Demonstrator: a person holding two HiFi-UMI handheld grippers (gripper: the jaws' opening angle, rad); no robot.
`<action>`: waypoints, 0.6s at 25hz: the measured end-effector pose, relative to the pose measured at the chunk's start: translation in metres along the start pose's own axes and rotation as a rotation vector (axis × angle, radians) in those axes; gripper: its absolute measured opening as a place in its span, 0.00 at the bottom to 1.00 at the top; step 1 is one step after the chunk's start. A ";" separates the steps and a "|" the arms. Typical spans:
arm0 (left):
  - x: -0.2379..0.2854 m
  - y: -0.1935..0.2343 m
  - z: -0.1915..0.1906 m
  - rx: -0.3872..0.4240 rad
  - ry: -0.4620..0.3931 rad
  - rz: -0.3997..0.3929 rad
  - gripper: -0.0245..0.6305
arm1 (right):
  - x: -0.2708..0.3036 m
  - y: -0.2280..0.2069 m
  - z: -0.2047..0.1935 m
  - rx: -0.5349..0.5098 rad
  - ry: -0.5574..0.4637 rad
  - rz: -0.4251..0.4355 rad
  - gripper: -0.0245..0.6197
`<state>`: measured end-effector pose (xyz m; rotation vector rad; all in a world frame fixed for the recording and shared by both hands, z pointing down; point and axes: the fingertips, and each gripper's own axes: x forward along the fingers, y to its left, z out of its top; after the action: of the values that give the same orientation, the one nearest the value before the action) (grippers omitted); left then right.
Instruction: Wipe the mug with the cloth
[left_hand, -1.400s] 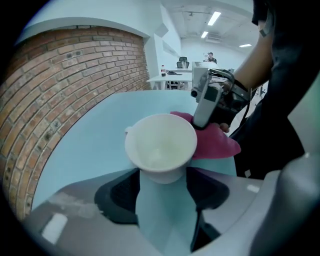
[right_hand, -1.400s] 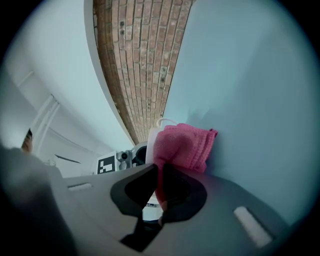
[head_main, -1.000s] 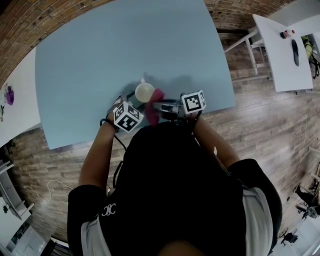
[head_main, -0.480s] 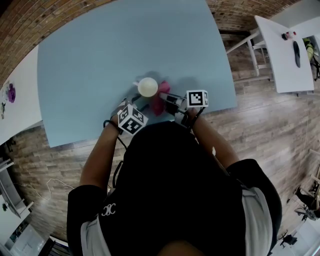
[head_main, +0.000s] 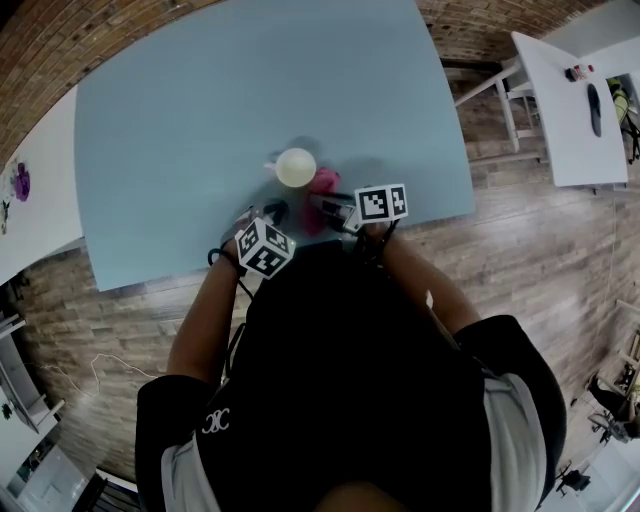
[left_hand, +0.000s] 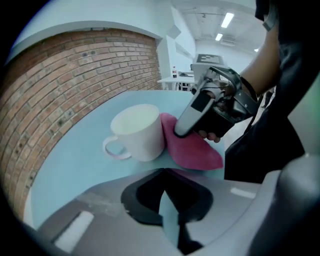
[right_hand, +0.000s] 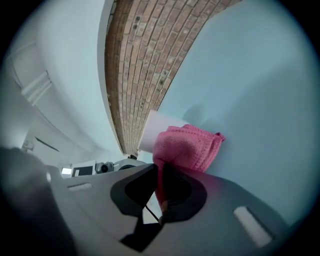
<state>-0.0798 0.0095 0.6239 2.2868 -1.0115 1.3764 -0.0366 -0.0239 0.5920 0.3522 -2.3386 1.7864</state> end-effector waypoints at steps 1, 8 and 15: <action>-0.004 -0.002 -0.008 -0.053 -0.008 -0.018 0.04 | 0.003 0.004 -0.009 -0.015 0.028 0.001 0.09; -0.031 -0.018 -0.058 -0.299 -0.020 -0.111 0.04 | 0.036 0.043 -0.039 -0.115 0.158 0.085 0.10; -0.047 -0.018 -0.069 -0.365 -0.004 -0.052 0.04 | 0.067 0.061 -0.004 -0.124 0.103 0.081 0.09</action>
<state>-0.1265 0.0808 0.6202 2.0305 -1.0938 1.0644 -0.1187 -0.0105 0.5557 0.1454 -2.4079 1.6406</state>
